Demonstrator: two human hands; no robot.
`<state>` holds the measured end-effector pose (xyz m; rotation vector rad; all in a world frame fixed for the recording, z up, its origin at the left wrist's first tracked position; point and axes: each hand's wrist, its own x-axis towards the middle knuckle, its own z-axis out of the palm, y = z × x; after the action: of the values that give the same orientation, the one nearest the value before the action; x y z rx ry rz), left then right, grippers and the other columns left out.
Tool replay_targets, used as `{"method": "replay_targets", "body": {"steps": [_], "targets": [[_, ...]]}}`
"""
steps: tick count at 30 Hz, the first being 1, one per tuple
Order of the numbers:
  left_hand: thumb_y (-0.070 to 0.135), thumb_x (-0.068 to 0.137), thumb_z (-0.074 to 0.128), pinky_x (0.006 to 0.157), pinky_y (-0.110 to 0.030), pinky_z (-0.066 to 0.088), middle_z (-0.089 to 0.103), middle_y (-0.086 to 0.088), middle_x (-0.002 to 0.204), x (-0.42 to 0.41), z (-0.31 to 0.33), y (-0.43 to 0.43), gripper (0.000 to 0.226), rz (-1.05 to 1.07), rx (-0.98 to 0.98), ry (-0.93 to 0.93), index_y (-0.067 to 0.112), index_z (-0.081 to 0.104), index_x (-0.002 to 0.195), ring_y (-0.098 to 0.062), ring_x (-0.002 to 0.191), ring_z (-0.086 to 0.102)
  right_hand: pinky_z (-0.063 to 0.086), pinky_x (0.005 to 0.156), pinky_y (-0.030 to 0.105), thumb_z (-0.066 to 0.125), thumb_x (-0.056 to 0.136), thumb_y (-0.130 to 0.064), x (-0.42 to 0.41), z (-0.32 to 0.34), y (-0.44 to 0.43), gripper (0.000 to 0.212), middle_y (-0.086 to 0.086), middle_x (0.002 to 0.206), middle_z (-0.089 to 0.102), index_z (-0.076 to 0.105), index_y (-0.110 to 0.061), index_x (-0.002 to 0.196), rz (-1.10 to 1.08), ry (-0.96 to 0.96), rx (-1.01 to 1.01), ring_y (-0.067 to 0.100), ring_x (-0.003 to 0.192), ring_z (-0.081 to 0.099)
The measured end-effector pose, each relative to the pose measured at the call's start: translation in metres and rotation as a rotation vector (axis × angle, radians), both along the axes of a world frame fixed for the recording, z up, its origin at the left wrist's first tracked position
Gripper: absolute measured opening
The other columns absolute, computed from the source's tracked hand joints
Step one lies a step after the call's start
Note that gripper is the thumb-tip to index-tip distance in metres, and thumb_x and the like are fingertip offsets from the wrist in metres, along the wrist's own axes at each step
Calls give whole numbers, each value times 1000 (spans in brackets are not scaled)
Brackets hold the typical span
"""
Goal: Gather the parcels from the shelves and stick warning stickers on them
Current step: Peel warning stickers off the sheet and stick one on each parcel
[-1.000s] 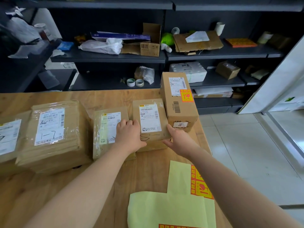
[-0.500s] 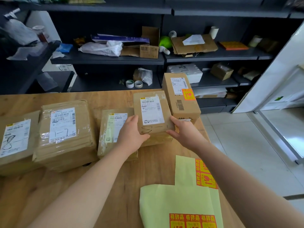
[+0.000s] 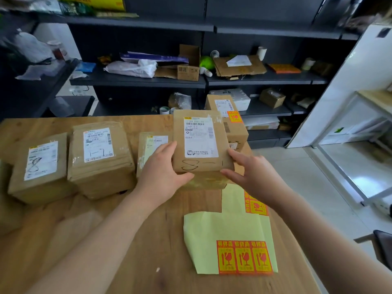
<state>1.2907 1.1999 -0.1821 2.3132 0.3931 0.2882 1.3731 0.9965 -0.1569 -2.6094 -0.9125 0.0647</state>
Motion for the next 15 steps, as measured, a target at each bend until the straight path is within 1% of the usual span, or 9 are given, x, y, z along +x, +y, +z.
{"method": "replay_targets", "body": {"steps": [3, 5, 7, 9, 12, 15], "targets": [[30, 68, 85, 105, -28, 40, 43, 14, 138, -38, 0, -15, 93, 24, 6, -1, 16, 37, 146, -12, 123, 49, 47, 95, 32, 55, 89, -50, -28, -10, -16, 64, -3, 130, 61, 38, -22, 145, 43, 30, -3, 17, 113, 58], [28, 66, 86, 101, -26, 41, 47, 10, 137, -63, -5, -26, 91, 54, 7, 14, 16, 41, 144, -11, 118, 52, 47, 96, 36, 55, 89, -50, -45, -18, -25, 64, 0, 129, 62, 39, -22, 144, 81, 39, 4, 20, 114, 58], [28, 64, 87, 102, -28, 42, 47, 9, 140, -90, -13, -35, 91, 97, -11, 46, 16, 43, 143, -12, 118, 53, 47, 94, 38, 56, 89, -50, -62, -29, -30, 64, 2, 128, 63, 40, -20, 144, 121, 63, 8, 22, 114, 58], [29, 64, 87, 103, -30, 42, 46, 11, 141, -117, -22, -43, 91, 141, -14, 78, 17, 42, 143, -11, 121, 52, 48, 90, 38, 56, 89, -50, -80, -41, -34, 64, 4, 123, 65, 41, -20, 143, 162, 84, 6, 24, 109, 59], [29, 65, 86, 101, -31, 43, 48, 10, 138, -154, -34, -50, 87, 192, 16, 125, 18, 45, 141, -13, 120, 53, 48, 85, 38, 57, 89, -50, -106, -61, -32, 62, 5, 116, 68, 43, -20, 141, 217, 118, 8, 26, 104, 60], [26, 64, 87, 96, -29, 44, 52, 6, 132, -185, -48, -48, 81, 221, 6, 164, 13, 50, 135, -15, 116, 54, 46, 84, 36, 57, 90, -46, -132, -80, -24, 56, 4, 117, 67, 47, -18, 137, 270, 170, -3, 26, 105, 59]]}}
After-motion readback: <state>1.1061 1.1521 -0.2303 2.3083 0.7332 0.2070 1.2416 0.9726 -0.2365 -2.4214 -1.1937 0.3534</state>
